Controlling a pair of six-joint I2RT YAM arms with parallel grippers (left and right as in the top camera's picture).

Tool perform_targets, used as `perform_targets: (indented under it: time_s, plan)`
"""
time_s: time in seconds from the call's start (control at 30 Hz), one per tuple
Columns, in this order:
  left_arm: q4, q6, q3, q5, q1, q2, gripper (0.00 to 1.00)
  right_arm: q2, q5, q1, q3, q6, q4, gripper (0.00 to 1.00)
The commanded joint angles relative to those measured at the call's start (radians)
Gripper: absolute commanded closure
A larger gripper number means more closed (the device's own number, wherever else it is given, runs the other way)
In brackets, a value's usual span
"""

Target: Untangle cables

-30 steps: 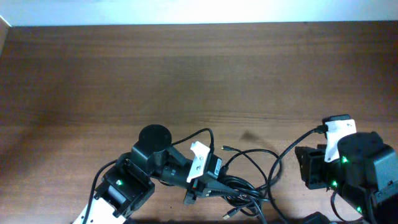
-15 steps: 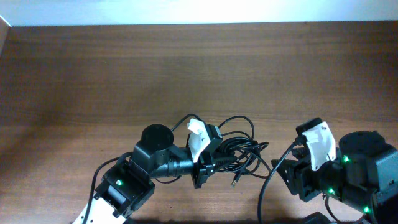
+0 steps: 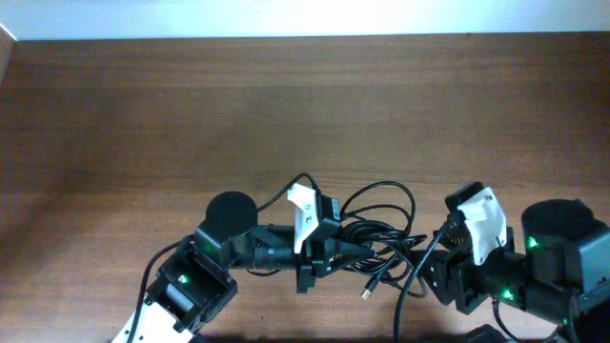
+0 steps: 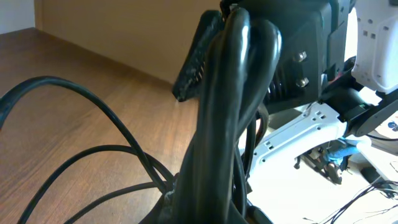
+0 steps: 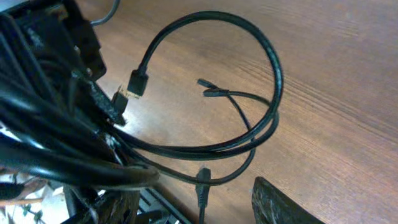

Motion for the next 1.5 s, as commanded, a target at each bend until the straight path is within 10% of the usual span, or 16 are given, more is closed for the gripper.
perform_targets:
  time_s: [0.0,0.67,0.97,1.4,1.47]
  plan:
    - [0.013,-0.009,0.010,0.012,-0.001,-0.010,1.00,-0.004,-0.070,-0.002,0.010,-0.032,0.015,0.43]
    - [0.032,-0.009,0.010,0.068,-0.016,-0.010,1.00,0.001,-0.520,-0.002,0.010,-0.386,0.100,0.39]
    - [0.034,0.031,0.010,0.177,-0.016,-0.010,1.00,0.069,0.269,-0.002,0.010,0.114,0.137,0.39]
    - [0.101,0.067,0.010,0.379,-0.015,-0.010,1.00,0.105,0.820,-0.002,0.010,0.154,0.190,0.39]
    - [0.101,0.067,0.010,0.378,-0.015,-0.010,1.00,0.105,0.797,-0.002,0.010,0.154,0.254,0.76]
